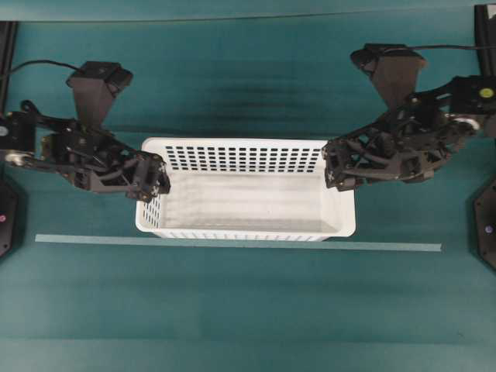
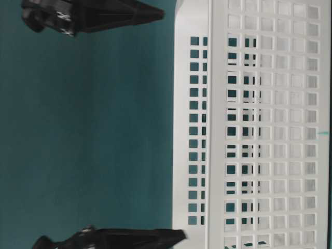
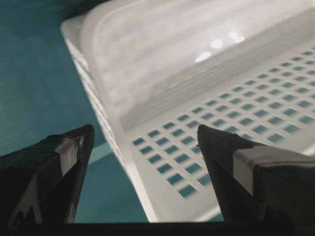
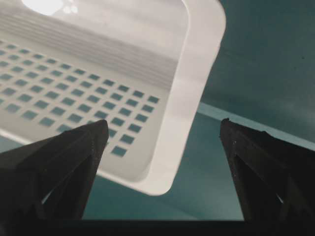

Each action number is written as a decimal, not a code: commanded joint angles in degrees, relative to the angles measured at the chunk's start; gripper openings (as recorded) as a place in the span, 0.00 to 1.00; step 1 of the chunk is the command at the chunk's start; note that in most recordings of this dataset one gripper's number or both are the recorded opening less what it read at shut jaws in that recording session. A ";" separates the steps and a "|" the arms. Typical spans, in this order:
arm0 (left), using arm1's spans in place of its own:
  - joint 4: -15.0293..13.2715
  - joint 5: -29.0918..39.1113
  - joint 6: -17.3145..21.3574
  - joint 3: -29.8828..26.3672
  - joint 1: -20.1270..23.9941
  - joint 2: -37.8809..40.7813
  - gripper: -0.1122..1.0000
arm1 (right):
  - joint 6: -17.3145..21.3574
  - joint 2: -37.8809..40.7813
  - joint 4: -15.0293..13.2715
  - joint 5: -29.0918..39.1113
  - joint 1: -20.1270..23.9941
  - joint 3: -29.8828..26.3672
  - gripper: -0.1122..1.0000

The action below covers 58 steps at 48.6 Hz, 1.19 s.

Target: Lift the white basket with both hands.

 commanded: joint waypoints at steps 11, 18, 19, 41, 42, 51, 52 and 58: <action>0.26 3.78 2.90 -1.58 0.09 -8.26 0.91 | -0.09 -4.31 -0.18 -0.70 -0.09 -1.58 0.94; 0.26 5.19 6.94 -1.58 0.09 -14.68 0.91 | -1.41 -7.65 -1.05 -7.91 0.35 -0.97 0.94; 0.26 5.10 7.56 -1.58 0.09 -15.47 0.91 | -1.58 -8.26 -1.23 -9.67 0.35 -0.62 0.94; 0.26 -4.83 21.09 2.20 -2.11 -32.70 0.91 | -10.46 -20.92 -10.20 -49.13 2.72 10.02 0.94; 0.26 -4.83 22.15 2.29 -2.20 -33.31 0.91 | -10.99 -21.27 -10.20 -49.04 2.90 10.37 0.94; 0.26 -5.36 32.87 2.20 -3.34 -37.00 0.91 | -17.75 -23.03 -10.99 -49.39 5.01 13.18 0.94; 0.26 -5.54 34.01 2.11 -3.52 -37.27 0.91 | -18.81 -23.12 -11.07 -49.48 5.19 13.36 0.94; 0.26 -7.73 40.96 2.37 -4.83 -37.79 0.91 | -26.37 -23.20 -11.95 -50.01 6.86 13.71 0.94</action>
